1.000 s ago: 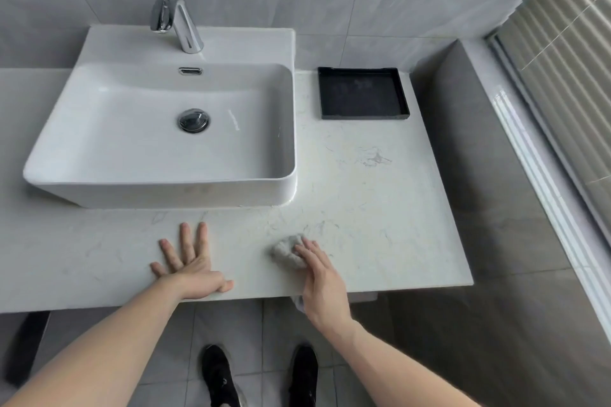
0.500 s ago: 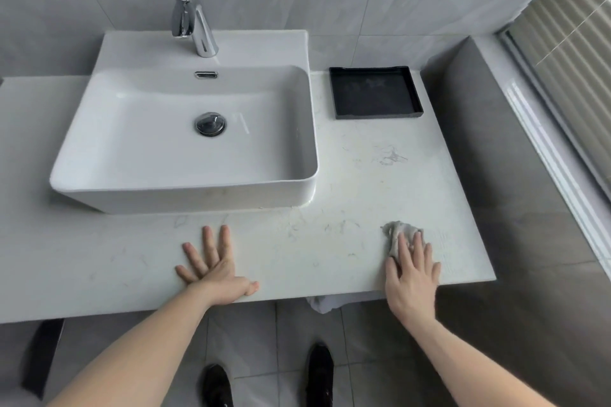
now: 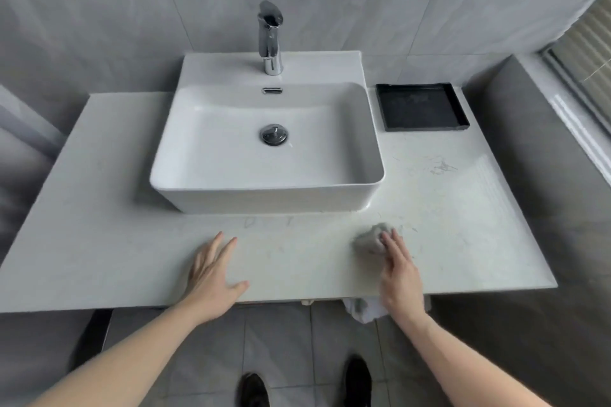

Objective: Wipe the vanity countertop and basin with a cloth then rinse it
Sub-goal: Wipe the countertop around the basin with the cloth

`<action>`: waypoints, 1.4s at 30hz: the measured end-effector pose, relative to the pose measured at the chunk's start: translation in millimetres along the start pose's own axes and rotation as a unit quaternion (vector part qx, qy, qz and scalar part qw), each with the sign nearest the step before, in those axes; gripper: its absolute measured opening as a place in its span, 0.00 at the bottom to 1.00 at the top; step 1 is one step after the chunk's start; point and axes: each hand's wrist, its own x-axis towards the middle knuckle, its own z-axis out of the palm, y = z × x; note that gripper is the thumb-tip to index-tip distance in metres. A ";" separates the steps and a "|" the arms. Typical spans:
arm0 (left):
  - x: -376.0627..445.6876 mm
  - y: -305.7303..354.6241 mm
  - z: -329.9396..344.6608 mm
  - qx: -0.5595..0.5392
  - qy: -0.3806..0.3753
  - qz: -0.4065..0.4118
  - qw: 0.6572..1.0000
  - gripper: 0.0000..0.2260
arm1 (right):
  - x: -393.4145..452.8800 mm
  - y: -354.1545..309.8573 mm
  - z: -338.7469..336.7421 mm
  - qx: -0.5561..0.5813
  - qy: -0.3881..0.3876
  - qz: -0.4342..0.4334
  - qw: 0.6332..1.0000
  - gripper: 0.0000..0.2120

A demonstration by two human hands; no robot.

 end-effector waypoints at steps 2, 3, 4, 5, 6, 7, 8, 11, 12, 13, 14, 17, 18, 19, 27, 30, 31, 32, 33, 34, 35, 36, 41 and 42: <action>1.1 -43.6 -19.6 0.013 0.007 -0.052 0.999 0.45 | 25.3 22.3 -21.1 -0.065 0.006 0.045 0.997 0.23; 2.4 -65.4 -28.5 0.027 0.007 -0.078 0.997 0.47 | 34.9 32.0 -26.5 -0.107 -0.011 0.059 0.992 0.24; 3.5 -85.0 -36.7 0.040 0.007 -0.102 0.994 0.49 | 40.4 37.6 -27.8 -0.150 -0.030 0.074 0.985 0.26; 4.9 -102.6 -43.0 0.049 0.005 -0.125 0.991 0.52 | 41.4 39.8 -22.8 -0.179 -0.046 0.096 0.978 0.27; 6.2 -117.5 -48.2 0.056 0.001 -0.145 0.988 0.54 | 38.0 36.9 -12.8 -0.193 -0.049 0.117 0.973 0.28; 8.1 -129.6 -51.3 0.062 -0.006 -0.158 0.985 0.56 | 32.1 29.7 1.3 -0.195 -0.045 0.127 0.972 0.28; 9.5 -137.0 -53.3 0.071 -0.018 -0.163 0.984 0.58 | 24.5 17.3 17.5 -0.192 -0.036 0.122 0.973 0.28; 14.9 -145.1 -50.8 0.090 -0.039 -0.167 0.981 0.58 | -6.1 -30.9 76.3 -0.180 -0.008 0.035 0.983 0.29; 15.3 -144.6 -50.5 0.090 -0.041 -0.167 0.981 0.58 | -16.3 -47.0 96.7 -0.169 -0.010 -0.001 0.985 0.29; 15.6 -144.4 -49.9 0.090 -0.040 -0.165 0.981 0.58 | -26.3 -63.2 114.8 -0.155 -0.018 -0.035 0.987 0.29; 15.0 -143.9 -50.1 0.091 -0.037 -0.164 0.982 0.58 | -34.6 -78.6 131.0 -0.139 -0.033 -0.064 0.988 0.30; 11.6 -140.9 -53.3 0.094 -0.037 -0.167 0.981 0.57 | -49.3 -112.6 163.1 -0.113 -0.114 -0.142 0.977 0.36; 10.2 -139.0 -54.3 0.096 -0.040 -0.167 0.981 0.57 | -51.1 -117.9 167.1 -0.114 -0.142 -0.161 0.970 0.38; 9.2 -137.7 -54.9 0.097 -0.041 -0.167 0.980 0.57 | -51.4 -120.5 166.5 -0.105 -0.156 -0.172 0.967 0.38; 9.0 -132.5 -61.6 0.118 -0.071 -0.168 0.976 0.57 | 4.2 -53.4 39.7 -0.033 0.052 0.014 0.998 0.22; 11.0 -128.4 -63.5 0.125 -0.078 -0.177 0.973 0.58 | 35.6 -19.3 -1.8 -0.099 0.053 0.021 0.993 0.18; 12.5 -127.9 -63.0 0.128 -0.080 -0.178 0.972 0.58 | 44.3 -8.9 -6.0 -0.130 0.025 0.025 0.991 0.19; 14.3 -127.6 -62.4 0.131 -0.083 -0.178 0.972 0.58 | 50.5 -1.2 -5.3 -0.161 -0.007 0.042 0.986 0.21; 16.2 -127.9 -61.5 0.133 -0.085 -0.178 0.971 0.59 | 53.4 3.0 1.5 -0.188 -0.032 0.072 0.979 0.24; 17.1 -128.3 -61.1 0.137 -0.087 -0.180 0.970 0.59 | 52.1 3.4 13.0 -0.208 -0.043 0.103 0.972 0.26; 17.9 -128.5 -60.7 0.140 -0.086 -0.181 0.970 0.59 | 46.6 -1.8 27.7 -0.217 -0.040 0.117 0.968 0.28; 19.0 -128.7 -60.3 0.141 -0.086 -0.182 0.969 0.59 | 38.1 -10.7 44.6 -0.212 -0.028 0.110 0.971 0.29; 18.2 -127.8 -59.6 0.146 -0.078 -0.177 0.970 0.59 | -22.0 -76.2 126.2 -0.145 -0.033 -0.060 0.987 0.32; 17.3 -125.9 -60.6 0.147 -0.078 -0.177 0.970 0.58 | -32.7 -88.6 138.0 -0.130 -0.056 -0.090 0.986 0.34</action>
